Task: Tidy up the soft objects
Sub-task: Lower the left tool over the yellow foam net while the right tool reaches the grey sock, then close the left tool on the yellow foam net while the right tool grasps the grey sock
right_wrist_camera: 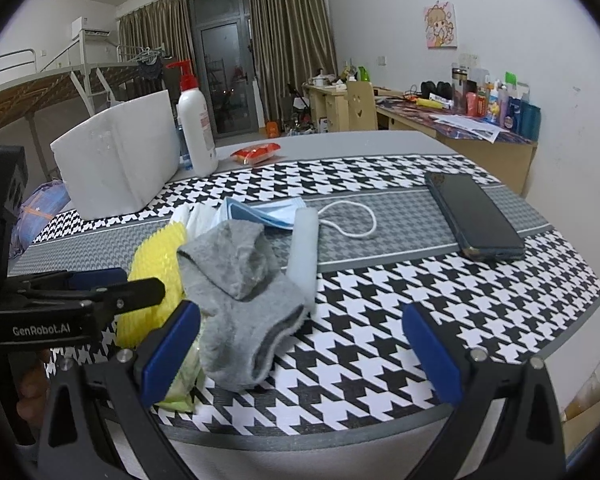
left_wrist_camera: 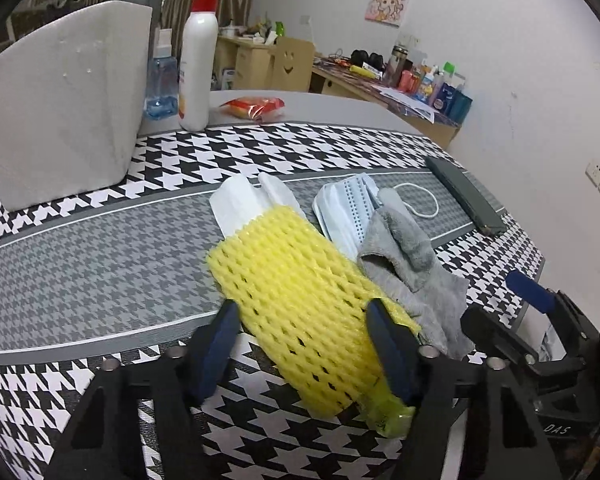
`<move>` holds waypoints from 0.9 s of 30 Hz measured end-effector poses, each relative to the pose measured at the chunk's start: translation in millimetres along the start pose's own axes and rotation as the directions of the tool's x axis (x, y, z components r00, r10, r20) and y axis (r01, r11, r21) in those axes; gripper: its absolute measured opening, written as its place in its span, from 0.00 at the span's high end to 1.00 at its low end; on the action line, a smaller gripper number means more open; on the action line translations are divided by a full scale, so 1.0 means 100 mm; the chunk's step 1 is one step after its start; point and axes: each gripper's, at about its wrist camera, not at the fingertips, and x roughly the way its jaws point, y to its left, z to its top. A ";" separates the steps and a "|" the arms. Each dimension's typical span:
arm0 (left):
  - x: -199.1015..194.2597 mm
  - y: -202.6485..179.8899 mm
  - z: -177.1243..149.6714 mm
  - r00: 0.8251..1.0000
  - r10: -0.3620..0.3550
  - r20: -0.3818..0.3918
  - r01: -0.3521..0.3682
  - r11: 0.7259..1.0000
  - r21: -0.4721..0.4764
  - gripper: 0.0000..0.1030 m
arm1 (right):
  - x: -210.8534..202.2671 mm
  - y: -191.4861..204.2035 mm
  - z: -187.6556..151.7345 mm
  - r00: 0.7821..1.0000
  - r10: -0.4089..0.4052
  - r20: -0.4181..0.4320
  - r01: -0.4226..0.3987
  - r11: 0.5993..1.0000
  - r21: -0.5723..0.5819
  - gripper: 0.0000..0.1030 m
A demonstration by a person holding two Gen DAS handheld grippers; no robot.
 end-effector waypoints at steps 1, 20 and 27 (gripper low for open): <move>0.00 0.00 0.00 1.000 -0.003 -0.002 0.003 1.000 -0.002 0.48 | 0.01 0.00 0.00 1.000 0.007 -0.004 -0.007 1.000 -0.002 0.01; -0.13 0.00 -0.05 0.998 -0.062 0.026 0.062 0.998 0.021 0.96 | 0.20 0.15 -0.04 0.991 0.099 -0.090 -0.100 0.995 -0.003 0.47; -0.22 -0.03 -0.09 0.998 -0.041 0.042 0.039 0.998 0.057 0.96 | 0.18 0.17 -0.05 0.990 0.102 -0.099 -0.104 0.995 -0.013 0.80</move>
